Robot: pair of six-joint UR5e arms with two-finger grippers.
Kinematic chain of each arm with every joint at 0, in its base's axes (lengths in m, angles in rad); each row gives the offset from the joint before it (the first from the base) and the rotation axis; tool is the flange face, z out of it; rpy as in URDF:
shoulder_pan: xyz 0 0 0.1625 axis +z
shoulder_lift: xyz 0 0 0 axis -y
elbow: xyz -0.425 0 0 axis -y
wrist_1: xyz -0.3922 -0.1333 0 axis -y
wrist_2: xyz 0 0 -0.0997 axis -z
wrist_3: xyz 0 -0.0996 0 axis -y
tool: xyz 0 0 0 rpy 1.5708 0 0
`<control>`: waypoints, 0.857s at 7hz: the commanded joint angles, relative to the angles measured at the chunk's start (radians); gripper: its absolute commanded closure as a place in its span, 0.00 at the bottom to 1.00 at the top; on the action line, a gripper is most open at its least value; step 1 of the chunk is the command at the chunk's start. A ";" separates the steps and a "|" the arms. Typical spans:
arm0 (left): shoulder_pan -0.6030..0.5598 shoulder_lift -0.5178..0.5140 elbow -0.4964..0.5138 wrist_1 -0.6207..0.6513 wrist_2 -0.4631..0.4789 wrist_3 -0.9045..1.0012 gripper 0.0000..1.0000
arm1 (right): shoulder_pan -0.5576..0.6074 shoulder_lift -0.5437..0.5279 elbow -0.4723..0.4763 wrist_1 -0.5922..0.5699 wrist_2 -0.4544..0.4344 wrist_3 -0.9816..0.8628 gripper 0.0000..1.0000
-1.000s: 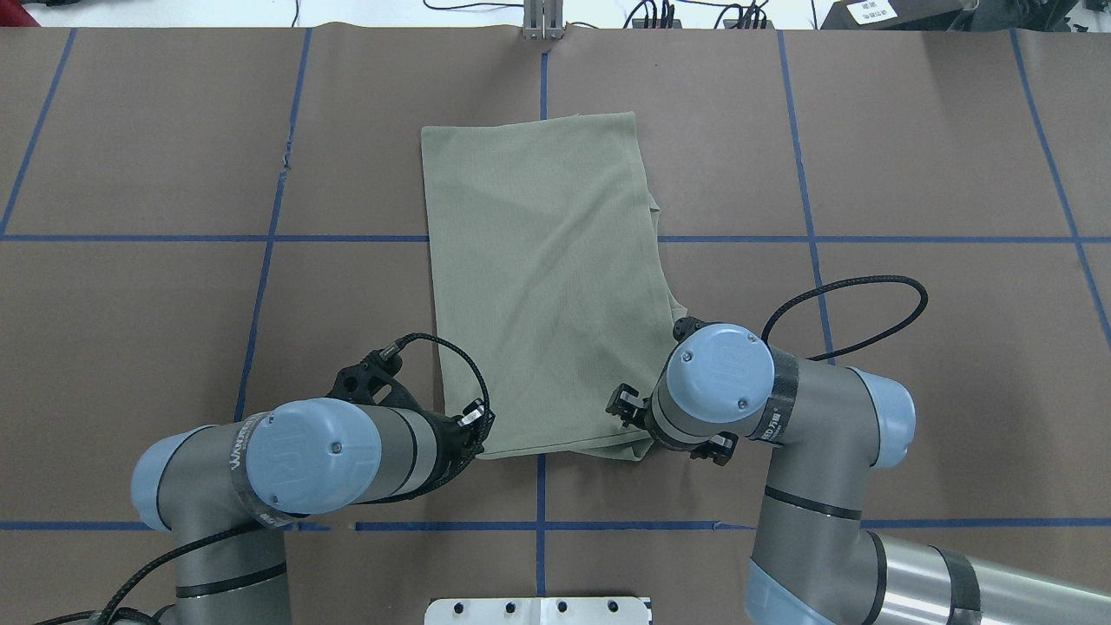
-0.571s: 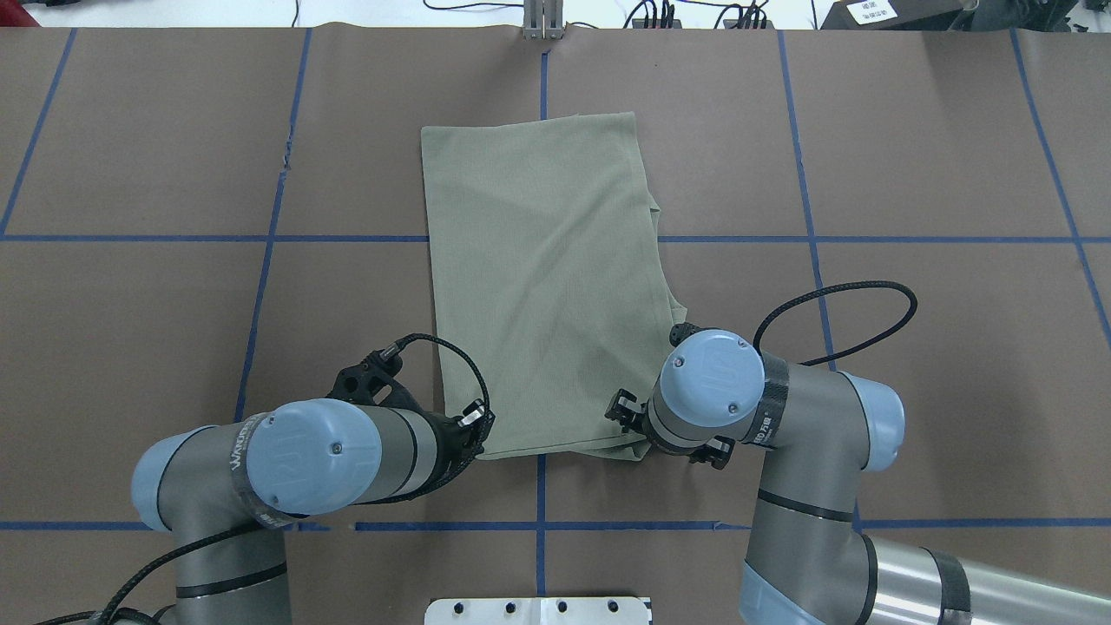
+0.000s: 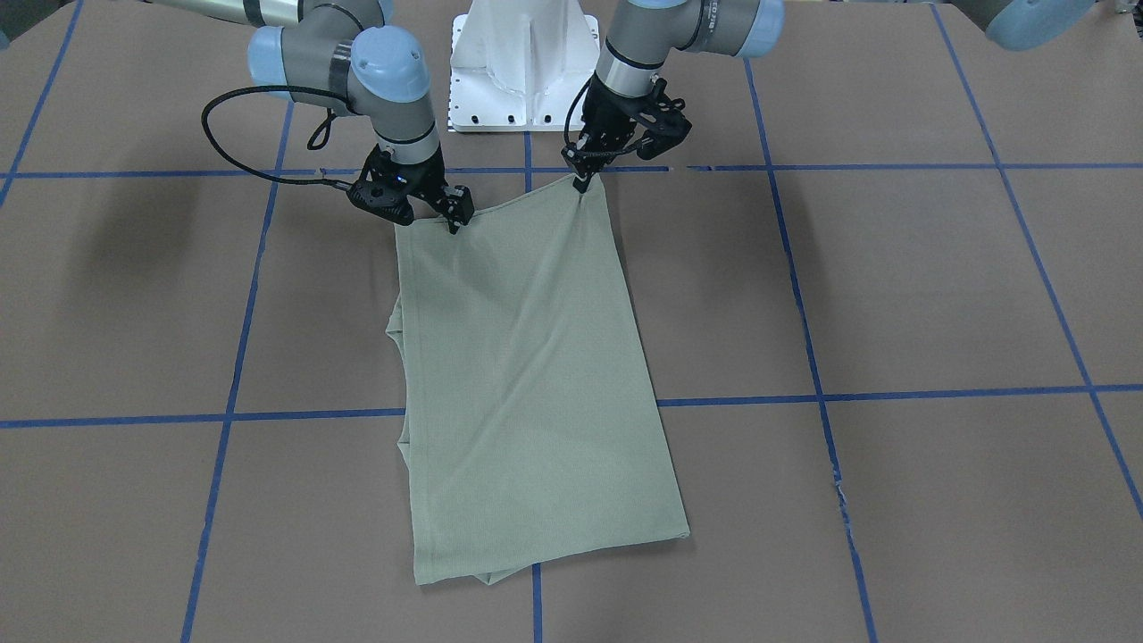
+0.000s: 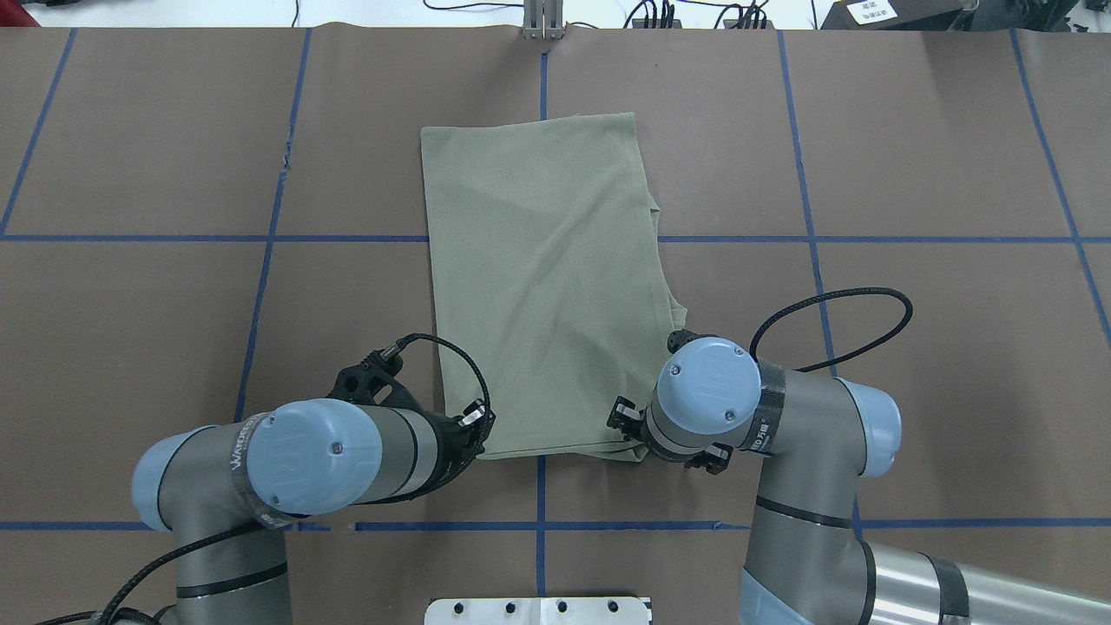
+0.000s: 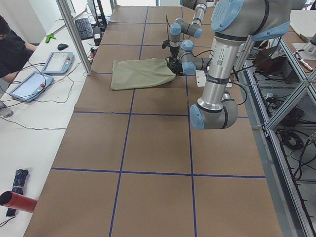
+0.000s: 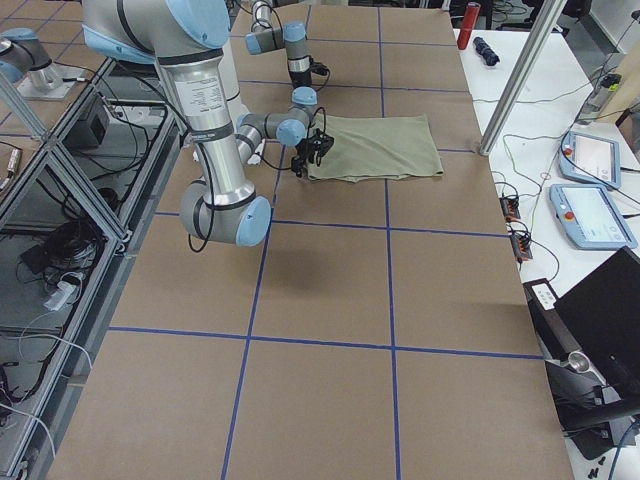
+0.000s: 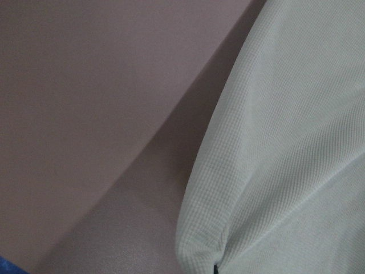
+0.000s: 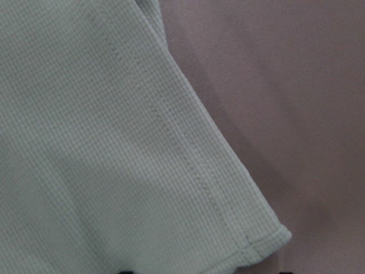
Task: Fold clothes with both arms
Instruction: 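Hold both near corners of the shirt with both grippers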
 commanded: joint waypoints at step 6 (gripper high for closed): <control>0.000 0.001 0.002 -0.002 0.000 0.002 1.00 | 0.021 0.045 0.014 -0.002 -0.017 0.001 1.00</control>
